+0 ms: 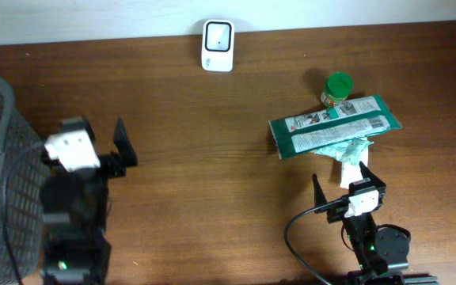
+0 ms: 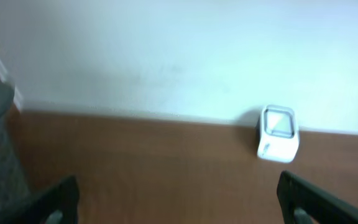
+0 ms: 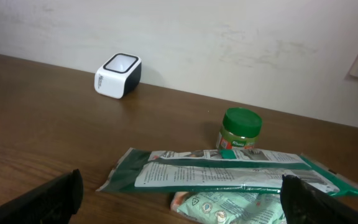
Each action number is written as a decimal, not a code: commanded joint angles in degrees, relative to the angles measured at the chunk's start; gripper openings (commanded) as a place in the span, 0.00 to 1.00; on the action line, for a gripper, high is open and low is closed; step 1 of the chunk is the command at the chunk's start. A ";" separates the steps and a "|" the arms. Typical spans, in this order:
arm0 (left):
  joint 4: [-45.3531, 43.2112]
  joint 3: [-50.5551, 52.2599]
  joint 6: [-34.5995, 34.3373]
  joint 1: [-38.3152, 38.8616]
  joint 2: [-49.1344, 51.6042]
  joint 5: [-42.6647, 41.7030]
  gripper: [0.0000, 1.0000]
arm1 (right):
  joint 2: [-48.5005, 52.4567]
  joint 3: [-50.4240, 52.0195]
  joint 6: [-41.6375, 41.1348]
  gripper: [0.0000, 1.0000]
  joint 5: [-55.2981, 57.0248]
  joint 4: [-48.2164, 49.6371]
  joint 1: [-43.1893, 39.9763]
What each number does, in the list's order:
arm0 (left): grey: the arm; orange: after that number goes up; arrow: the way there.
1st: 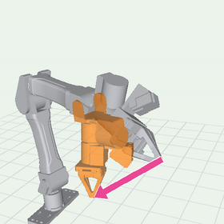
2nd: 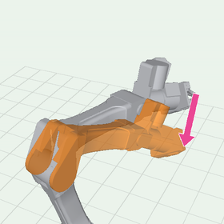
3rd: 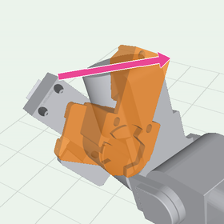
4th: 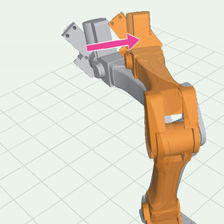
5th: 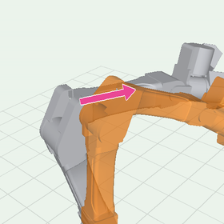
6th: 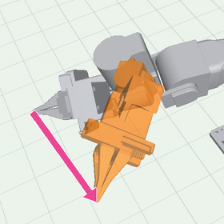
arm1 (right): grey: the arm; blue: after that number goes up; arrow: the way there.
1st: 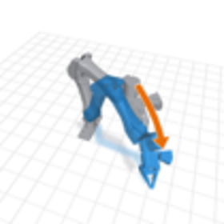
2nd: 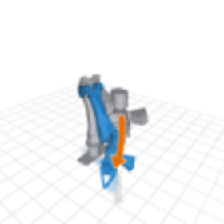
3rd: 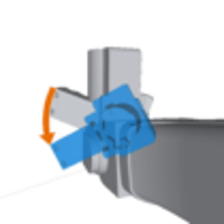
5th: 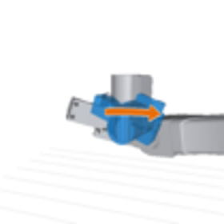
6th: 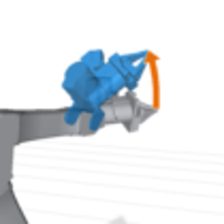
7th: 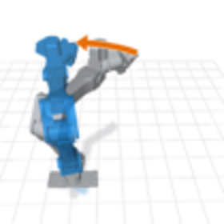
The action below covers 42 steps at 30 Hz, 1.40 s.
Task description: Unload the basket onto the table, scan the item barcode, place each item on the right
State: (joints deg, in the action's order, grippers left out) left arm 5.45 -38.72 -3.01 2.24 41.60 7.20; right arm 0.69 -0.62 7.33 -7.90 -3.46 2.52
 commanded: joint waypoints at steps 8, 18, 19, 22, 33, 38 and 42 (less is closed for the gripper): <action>-7.34 31.67 20.74 0.02 -32.52 -4.24 0.99 | -0.48 0.31 -0.26 0.98 0.24 -0.39 0.46; -1.31 38.25 21.33 0.50 -41.33 -0.79 0.99 | -0.48 0.31 -0.26 0.99 0.24 -0.42 0.46; -1.31 38.25 21.33 0.50 -41.33 -0.79 0.99 | -0.48 0.31 -0.26 0.98 0.24 -0.42 0.46; -1.31 38.23 21.33 0.48 -41.31 -0.79 0.99 | -0.48 0.31 -0.28 0.98 0.24 -0.42 0.46; -1.31 38.23 21.33 0.55 -41.27 -0.79 0.99 | -0.48 0.31 -0.26 0.98 0.24 -0.39 0.46; -1.31 38.23 21.33 0.55 -41.27 -0.79 0.99 | -0.48 0.31 -0.26 0.98 0.24 -0.42 0.46; -1.31 38.23 21.33 0.55 -41.27 -0.79 0.99 | -0.48 0.31 -0.26 0.99 0.24 -0.42 0.46</action>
State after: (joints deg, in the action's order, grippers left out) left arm 4.08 -0.73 17.65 2.52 0.89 5.82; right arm 0.67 -0.62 7.29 -7.92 -3.46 2.52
